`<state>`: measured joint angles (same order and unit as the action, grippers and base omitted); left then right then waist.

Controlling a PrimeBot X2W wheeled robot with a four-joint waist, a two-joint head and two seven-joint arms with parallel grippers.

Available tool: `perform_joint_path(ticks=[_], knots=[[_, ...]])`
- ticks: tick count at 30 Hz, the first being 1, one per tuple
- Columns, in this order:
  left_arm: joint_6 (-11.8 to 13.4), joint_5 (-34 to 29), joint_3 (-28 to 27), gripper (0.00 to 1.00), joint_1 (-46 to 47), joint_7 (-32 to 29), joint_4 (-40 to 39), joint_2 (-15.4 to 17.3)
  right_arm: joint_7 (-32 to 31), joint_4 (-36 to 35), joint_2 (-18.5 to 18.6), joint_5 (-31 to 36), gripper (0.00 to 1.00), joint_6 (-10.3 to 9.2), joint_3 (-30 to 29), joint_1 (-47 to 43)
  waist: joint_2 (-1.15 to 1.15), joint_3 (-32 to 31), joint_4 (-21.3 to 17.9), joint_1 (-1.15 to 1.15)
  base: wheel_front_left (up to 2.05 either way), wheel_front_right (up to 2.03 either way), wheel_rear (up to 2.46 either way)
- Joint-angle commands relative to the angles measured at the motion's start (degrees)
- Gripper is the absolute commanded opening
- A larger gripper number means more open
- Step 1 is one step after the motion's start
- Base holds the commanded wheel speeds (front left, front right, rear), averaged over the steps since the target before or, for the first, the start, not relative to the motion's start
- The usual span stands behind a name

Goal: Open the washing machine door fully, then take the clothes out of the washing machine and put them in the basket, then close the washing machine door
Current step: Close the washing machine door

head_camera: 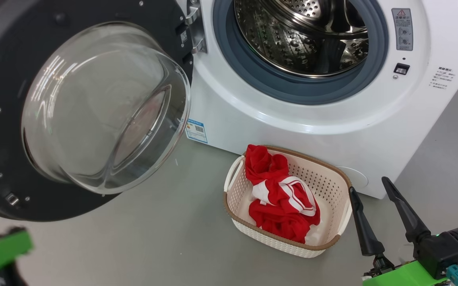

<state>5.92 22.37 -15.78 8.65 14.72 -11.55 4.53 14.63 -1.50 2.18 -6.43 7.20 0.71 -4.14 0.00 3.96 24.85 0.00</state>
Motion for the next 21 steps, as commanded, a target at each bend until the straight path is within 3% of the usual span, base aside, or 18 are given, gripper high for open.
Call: perform_joint_path(ticks=[1,12,21], knots=[[-0.65,1.63,-3.08,0.00,2.98,0.27,-0.53,1.47,0.37,-1.17,0.70,0.49,1.00,0.29,1.20,2.04,0.00,-0.04,-0.18,0.00,0.00,0.00,0.00],[-3.26,14.17,-11.82,0.00,15.98,-2.92,13.05,8.92,0.37,-0.84,0.70,0.43,1.00,0.29,1.23,1.93,0.00,-0.48,-1.59,0.00,0.00,0.00,0.00],[-2.52,25.44,-17.26,0.00,26.88,-11.45,29.57,13.80,0.37,-0.54,0.70,0.69,1.00,0.29,1.25,1.89,0.00,-0.76,-3.04,0.00,0.00,0.00,0.00]])
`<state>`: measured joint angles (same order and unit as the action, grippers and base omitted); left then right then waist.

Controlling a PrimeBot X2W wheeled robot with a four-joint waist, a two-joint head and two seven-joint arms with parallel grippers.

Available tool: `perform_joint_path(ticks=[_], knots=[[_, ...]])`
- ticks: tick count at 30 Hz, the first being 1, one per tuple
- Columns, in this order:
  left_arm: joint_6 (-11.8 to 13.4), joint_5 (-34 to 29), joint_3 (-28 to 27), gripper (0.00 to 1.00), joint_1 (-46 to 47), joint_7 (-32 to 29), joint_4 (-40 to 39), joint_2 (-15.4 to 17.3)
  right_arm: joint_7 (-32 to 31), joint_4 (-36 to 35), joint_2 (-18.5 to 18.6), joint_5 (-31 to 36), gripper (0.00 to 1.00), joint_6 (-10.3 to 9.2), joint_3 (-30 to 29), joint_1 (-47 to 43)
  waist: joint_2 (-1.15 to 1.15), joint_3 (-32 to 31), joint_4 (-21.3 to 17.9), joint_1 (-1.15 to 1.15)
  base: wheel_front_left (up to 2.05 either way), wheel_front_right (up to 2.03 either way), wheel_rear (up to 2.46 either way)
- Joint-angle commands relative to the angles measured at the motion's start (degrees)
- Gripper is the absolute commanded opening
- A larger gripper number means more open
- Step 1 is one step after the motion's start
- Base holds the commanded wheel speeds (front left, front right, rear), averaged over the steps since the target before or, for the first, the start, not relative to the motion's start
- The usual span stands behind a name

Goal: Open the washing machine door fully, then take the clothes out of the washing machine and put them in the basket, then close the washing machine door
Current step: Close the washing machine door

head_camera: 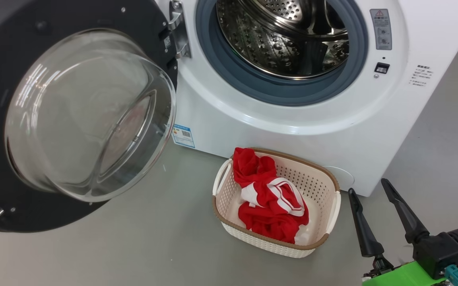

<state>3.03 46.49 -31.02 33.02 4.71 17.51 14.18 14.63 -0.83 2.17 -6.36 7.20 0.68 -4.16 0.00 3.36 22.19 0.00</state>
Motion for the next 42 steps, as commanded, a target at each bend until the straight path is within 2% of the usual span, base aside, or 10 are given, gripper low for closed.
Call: perform_joint_path(ticks=[1,7,12,13,23,34,42], knots=[[0.49,1.89,-2.51,0.00,3.34,-2.03,2.14,5.07,0.37,-1.20,0.71,0.63,1.00,0.29,1.31,1.84,0.00,-0.20,-0.56,0.00,0.00,0.00,0.00],[1.73,6.35,-4.45,0.00,7.08,-8.25,11.53,7.92,0.37,-1.15,0.71,0.78,1.00,0.29,1.38,1.40,0.00,-0.51,-1.37,0.00,0.00,0.00,0.00],[2.75,9.98,-4.69,0.00,9.83,-16.77,19.15,10.64,0.25,-1.14,0.71,1.11,1.00,0.29,1.39,0.99,0.00,-0.93,-1.97,0.00,0.00,0.00,0.00],[3.13,10.99,-4.34,0.00,10.94,-20.10,21.57,11.57,0.10,-1.33,0.71,1.25,1.00,0.29,1.37,0.80,0.00,-1.04,-2.09,0.00,0.00,0.00,0.00],[3.91,12.81,-2.24,0.00,14.55,-29.26,28.92,13.83,-0.22,-1.61,0.71,1.69,1.00,0.29,2.47,0.43,0.00,-1.39,-3.29,0.00,0.00,0.00,0.00],[0.76,14.41,-0.45,0.00,13.66,-36.66,30.55,14.08,-0.17,-1.73,0.71,1.74,1.00,0.29,2.32,0.24,0.00,-1.01,-4.62,0.00,0.00,0.00,0.00],[-0.85,16.31,0.19,0.00,12.62,-41.10,28.25,12.19,-0.07,-1.80,0.71,1.22,1.00,0.29,2.00,0.18,0.00,-0.95,-3.82,0.00,0.00,0.00,0.00]])
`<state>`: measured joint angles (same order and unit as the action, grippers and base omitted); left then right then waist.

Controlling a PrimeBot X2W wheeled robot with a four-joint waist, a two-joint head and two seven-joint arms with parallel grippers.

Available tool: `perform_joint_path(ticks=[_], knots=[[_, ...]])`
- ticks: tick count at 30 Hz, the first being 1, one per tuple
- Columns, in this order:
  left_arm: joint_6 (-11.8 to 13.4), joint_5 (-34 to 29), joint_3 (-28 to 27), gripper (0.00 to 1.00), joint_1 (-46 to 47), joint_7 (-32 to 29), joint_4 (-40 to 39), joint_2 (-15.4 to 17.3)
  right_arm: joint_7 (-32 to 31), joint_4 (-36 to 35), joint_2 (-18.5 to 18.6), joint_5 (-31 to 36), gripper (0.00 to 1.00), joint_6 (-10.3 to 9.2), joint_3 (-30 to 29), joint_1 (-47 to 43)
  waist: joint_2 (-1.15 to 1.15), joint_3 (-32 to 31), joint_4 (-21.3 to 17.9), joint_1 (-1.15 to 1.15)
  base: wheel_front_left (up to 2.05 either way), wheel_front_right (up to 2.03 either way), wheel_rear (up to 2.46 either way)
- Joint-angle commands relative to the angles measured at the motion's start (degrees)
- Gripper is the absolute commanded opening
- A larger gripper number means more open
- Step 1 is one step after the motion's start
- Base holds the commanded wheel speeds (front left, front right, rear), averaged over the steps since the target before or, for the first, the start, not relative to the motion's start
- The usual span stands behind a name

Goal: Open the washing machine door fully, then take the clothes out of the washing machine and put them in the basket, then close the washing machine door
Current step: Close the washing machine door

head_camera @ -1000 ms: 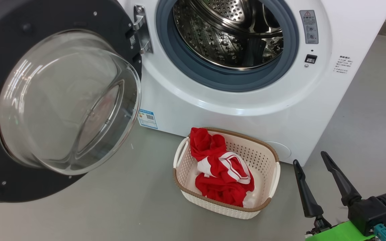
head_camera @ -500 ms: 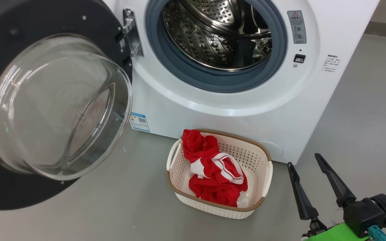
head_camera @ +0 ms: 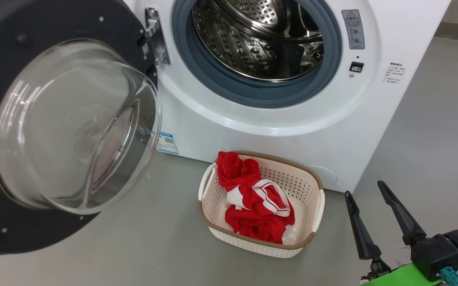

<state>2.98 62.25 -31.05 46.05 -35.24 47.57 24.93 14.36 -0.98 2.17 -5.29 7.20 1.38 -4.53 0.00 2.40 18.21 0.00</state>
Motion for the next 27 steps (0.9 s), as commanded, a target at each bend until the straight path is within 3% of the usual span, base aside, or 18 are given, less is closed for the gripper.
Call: perform_joint_path(ticks=[1,15,27], knots=[[-0.94,0.78,0.28,0.00,-0.66,-1.57,-2.34,1.00,0.21,-1.63,0.71,0.10,1.00,0.29,1.24,0.57,0.00,0.01,0.30,0.00,0.00,0.00,0.00],[-0.67,4.28,0.84,0.00,-5.47,-6.71,-11.62,-6.24,0.42,-1.21,0.71,-0.53,1.00,0.29,1.07,0.81,0.00,-0.33,1.93,0.00,0.00,0.00,0.00],[2.53,8.16,1.07,0.00,-10.80,-11.89,-25.41,-13.15,0.56,-1.00,0.71,-1.16,1.00,0.29,0.79,0.65,0.00,-0.83,1.76,0.00,0.00,0.00,0.00]])
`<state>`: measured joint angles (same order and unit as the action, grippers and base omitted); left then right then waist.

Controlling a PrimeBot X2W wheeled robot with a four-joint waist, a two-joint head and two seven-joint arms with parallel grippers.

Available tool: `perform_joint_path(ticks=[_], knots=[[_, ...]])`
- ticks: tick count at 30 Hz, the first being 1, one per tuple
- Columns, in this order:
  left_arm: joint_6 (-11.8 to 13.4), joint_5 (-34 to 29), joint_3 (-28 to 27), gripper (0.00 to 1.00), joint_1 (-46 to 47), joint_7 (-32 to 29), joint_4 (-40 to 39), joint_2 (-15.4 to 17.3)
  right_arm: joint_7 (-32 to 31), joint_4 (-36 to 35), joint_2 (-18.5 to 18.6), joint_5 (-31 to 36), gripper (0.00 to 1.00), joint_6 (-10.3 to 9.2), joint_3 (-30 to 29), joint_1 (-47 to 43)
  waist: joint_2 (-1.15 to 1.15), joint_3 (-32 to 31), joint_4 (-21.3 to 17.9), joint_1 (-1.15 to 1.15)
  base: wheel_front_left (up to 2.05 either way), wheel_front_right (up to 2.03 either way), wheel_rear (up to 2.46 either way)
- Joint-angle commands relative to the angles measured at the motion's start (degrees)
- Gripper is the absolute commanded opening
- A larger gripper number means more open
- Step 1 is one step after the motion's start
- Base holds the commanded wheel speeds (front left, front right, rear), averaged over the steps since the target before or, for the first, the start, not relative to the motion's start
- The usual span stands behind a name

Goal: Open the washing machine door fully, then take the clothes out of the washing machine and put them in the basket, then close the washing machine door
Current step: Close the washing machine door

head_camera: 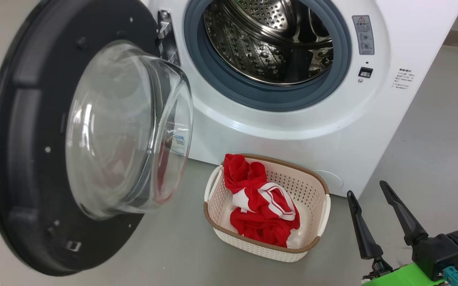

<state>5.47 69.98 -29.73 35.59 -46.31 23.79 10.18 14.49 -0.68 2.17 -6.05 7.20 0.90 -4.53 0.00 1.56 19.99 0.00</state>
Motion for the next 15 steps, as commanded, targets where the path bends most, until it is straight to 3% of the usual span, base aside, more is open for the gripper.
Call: perform_joint_path(ticks=[1,15], knots=[[0.34,0.59,-0.07,0.00,-0.90,-1.19,-2.83,1.02,0.44,-1.34,0.71,-0.51,1.00,0.29,1.26,0.65,0.00,0.04,-0.06,0.00,0.00,0.00,0.00],[3.05,3.37,2.66,0.00,-7.05,-4.11,-14.17,-5.61,0.50,-1.57,0.71,-1.00,1.00,0.29,1.44,1.25,0.00,0.48,-1.32,0.00,0.00,0.00,0.00]])
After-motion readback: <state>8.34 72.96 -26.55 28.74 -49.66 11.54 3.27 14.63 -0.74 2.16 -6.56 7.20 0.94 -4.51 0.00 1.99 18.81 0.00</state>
